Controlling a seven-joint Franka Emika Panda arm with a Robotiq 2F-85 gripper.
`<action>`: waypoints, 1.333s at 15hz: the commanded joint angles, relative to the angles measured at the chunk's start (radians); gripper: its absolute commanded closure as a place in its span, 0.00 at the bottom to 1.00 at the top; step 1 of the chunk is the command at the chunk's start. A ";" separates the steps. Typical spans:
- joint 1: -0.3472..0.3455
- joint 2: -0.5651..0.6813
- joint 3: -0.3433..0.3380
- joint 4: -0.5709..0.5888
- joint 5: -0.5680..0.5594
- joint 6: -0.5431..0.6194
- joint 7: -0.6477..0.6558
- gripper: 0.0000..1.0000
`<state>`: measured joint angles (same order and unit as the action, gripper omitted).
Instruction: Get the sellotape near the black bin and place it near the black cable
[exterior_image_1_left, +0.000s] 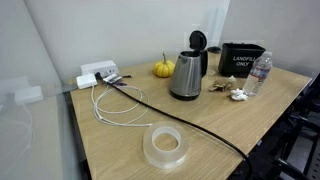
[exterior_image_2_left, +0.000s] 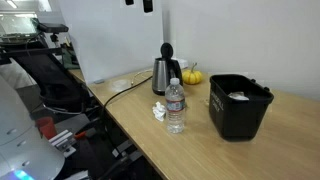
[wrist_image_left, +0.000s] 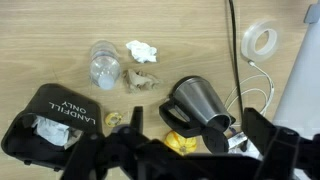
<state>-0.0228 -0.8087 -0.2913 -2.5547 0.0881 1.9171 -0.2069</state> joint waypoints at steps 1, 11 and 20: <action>-0.025 0.006 0.019 0.003 0.017 -0.004 -0.016 0.00; -0.001 0.305 0.155 0.135 0.036 0.204 0.151 0.00; -0.022 0.678 0.138 0.341 0.302 0.251 0.351 0.00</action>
<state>-0.0262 -0.2128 -0.1627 -2.2756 0.3183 2.2061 0.0857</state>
